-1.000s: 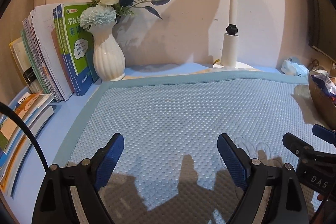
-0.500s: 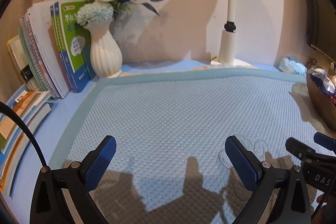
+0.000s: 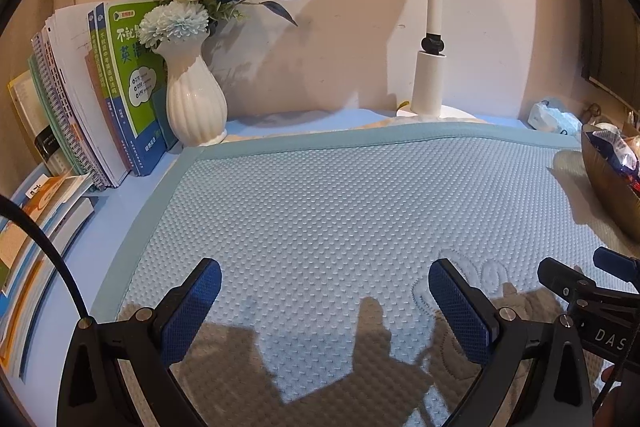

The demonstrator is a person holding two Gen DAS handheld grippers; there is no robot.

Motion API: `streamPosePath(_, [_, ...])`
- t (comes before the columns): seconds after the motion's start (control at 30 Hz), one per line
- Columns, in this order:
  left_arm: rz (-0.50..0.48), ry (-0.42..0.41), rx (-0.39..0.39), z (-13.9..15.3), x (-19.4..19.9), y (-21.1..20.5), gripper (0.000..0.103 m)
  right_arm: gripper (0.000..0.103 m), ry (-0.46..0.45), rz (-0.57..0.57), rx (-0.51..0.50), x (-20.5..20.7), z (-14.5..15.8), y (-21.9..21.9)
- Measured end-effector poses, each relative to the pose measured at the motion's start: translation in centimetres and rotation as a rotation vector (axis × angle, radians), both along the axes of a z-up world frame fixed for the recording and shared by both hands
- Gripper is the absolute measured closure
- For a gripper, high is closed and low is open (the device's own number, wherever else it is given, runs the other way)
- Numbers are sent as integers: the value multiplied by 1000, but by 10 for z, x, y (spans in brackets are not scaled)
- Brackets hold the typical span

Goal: Organize snacks

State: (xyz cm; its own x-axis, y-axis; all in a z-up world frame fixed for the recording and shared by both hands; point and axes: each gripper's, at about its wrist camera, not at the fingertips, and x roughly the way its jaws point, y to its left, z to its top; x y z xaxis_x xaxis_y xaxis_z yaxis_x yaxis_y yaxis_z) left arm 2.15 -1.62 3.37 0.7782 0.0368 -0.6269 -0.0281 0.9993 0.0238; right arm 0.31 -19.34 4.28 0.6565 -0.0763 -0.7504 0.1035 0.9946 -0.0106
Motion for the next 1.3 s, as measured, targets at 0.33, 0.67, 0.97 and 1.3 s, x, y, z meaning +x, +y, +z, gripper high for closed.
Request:
streamPosePath(0.33, [6, 1, -4, 0, 1, 3, 0, 13, 7, 5, -3, 2, -1, 1])
streamPosePath(0.67, [10, -2, -7, 0, 2, 5, 0, 13, 11, 6, -5, 2, -1, 2])
streamPosePath(0.97, [8, 1, -4, 0, 2, 5, 0, 13, 11, 8, -2, 2, -2, 2])
streamPosePath(1.3, [-9, 2, 4, -1, 2, 2, 0, 13, 12, 10, -1, 3, -2, 1])
